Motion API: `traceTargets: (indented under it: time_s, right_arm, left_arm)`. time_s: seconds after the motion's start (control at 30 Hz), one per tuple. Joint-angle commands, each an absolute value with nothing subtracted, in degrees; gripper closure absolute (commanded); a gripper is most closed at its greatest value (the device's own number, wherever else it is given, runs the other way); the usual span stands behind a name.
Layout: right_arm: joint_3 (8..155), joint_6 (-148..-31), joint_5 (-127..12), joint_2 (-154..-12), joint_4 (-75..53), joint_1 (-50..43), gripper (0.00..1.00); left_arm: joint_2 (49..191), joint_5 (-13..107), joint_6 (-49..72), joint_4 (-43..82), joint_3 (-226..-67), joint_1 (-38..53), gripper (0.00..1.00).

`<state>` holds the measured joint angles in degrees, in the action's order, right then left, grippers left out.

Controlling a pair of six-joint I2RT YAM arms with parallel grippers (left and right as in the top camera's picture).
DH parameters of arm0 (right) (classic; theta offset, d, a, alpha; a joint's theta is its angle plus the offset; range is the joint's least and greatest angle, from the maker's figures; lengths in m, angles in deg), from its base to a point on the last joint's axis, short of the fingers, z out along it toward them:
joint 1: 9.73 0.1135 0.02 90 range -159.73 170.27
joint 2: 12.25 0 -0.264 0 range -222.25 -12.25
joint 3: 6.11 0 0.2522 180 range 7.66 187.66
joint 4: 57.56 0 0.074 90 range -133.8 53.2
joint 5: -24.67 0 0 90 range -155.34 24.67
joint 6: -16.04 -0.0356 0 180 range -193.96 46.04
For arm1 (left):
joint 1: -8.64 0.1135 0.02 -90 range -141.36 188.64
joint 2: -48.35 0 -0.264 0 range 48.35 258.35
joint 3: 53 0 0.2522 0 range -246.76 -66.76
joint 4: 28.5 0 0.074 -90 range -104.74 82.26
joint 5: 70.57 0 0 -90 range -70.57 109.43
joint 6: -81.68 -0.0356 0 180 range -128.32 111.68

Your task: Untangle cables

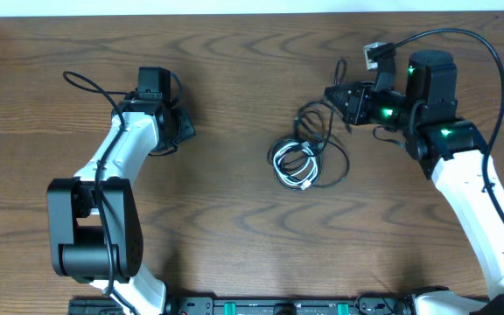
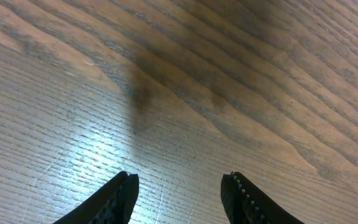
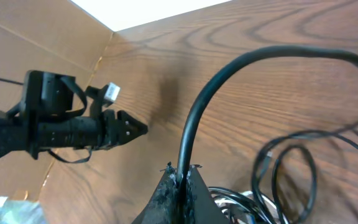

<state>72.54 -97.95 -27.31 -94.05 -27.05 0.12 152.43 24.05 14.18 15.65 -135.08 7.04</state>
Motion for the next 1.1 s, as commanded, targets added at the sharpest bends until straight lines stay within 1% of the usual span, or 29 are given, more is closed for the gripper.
traceTargets:
  time_s: [0.0, 0.03, 0.13, 0.2, 0.23, 0.27, 0.33, 0.47, 0.57, 0.67, 0.77, 0.83, 0.9, 1.07]
  right_arm:
    - [72.93, -96.57, -21.85, -93.79, -30.37, -0.27, 0.99]
    - [72.93, -96.57, -18.64, -93.79, -32.42, -0.40, 0.99]
    - [72.93, -97.75, -5.85, -93.79, -44.47, -1.26, 0.99]
    - [72.93, -104.07, -3.43, -93.79, -53.39, -1.83, 0.99]
    - [72.93, -107.50, -3.84, -93.79, -56.88, -2.02, 0.99]
    - [72.93, -112.94, -5.68, -93.79, -63.42, -2.37, 0.99]
    - [72.93, -117.84, -9.76, -93.79, -70.37, -2.70, 0.99]
    - [72.93, -124.79, -21.50, -93.79, -76.77, -2.79, 0.99]
    - [72.93, -134.32, -31.69, -93.79, -77.25, -2.79, 0.99]
    - [72.93, -146.36, -40.56, -93.79, -77.01, -2.79, 0.99]
    - [72.93, -152.48, -45.08, -93.79, -77.10, -2.90, 0.99]
    - [72.93, -152.48, -45.50, -93.79, -76.60, -2.90, 0.98]
    - [72.91, -149.60, -45.72, -93.79, -73.54, -2.90, 0.98]
    - [72.91, -137.23, -51.97, -94.01, -56.93, -2.90, 0.99]
  left_arm:
    - [152.95, 24.18, 13.83, 15.76, -134.58, 7.28, 0.51]
    - [152.95, 24.18, 13.83, 15.76, -134.58, 7.28, 0.51]
    - [152.95, 24.18, 13.83, 15.76, -134.58, 7.28, 0.51]
    - [152.95, 24.18, 13.83, 15.76, -134.58, 7.28, 0.52]
    - [152.95, 24.18, 13.83, 15.76, -134.58, 7.28, 0.51]
    - [152.95, 24.18, 13.83, 15.76, -134.58, 7.28, 0.51]
    - [152.95, 24.18, 13.83, 15.76, -134.58, 7.28, 0.51]
    - [152.95, 24.18, 13.83, 15.76, -134.58, 7.28, 0.51]
    - [152.95, 24.18, 13.83, 15.76, -134.58, 7.28, 0.51]
    - [152.95, 24.18, 13.83, 15.74, -134.58, 7.28, 0.51]
    - [152.95, 24.18, 13.83, 15.74, -134.58, 7.28, 0.51]
    - [152.95, 24.18, 13.83, 15.74, -134.58, 7.28, 0.51]
    - [152.95, 24.18, 13.83, 15.74, -134.58, 7.28, 0.51]
    - [152.95, 24.21, 13.83, 15.52, -134.58, 7.28, 0.51]
